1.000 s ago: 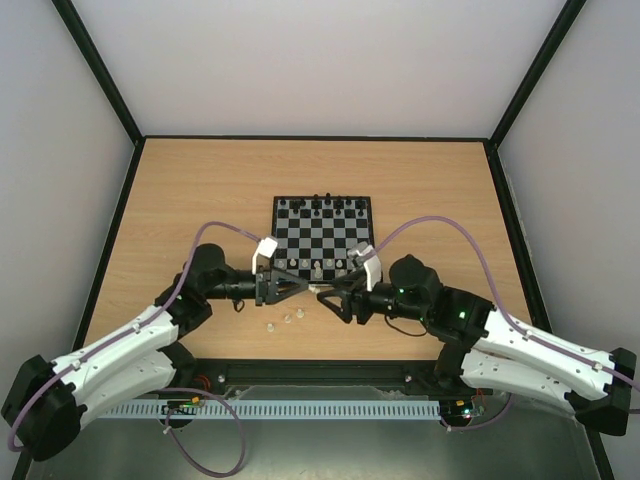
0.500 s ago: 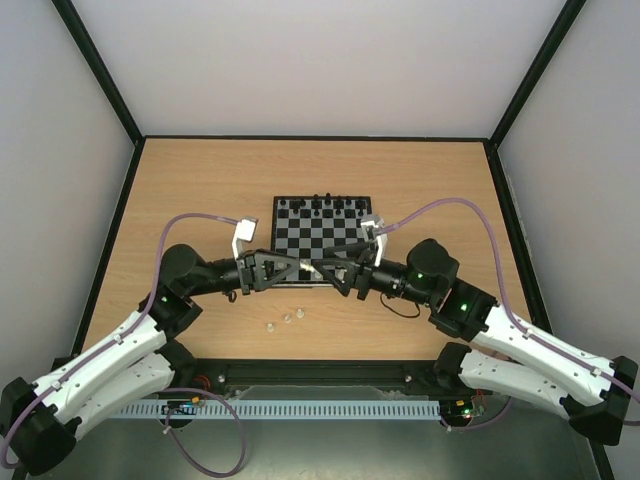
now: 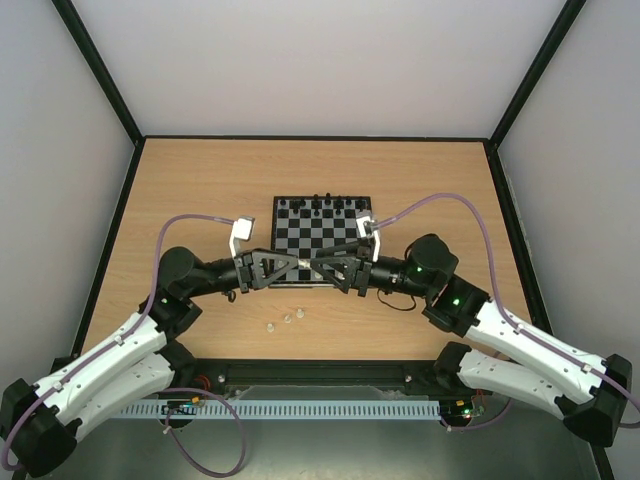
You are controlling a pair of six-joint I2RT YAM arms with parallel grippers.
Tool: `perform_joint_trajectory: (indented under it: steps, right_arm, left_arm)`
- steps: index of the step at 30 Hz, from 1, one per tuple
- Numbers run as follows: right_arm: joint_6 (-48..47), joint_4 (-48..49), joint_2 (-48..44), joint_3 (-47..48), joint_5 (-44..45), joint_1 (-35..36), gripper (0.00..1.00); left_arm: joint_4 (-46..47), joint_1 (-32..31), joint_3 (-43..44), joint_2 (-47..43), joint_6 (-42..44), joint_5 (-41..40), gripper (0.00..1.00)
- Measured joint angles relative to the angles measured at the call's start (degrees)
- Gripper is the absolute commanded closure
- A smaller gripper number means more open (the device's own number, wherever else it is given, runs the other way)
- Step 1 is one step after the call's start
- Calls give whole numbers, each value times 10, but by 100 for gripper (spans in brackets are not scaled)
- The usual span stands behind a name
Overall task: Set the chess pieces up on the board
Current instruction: Place the chess piece on the chessboard.
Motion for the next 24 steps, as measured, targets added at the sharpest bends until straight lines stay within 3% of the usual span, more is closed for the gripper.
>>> perform_joint_trajectory:
  steps: [24]
  right_arm:
    - [9,5,29,-13,-34,-3,80]
  left_arm:
    - [38,2,-7,27,-11,0,86]
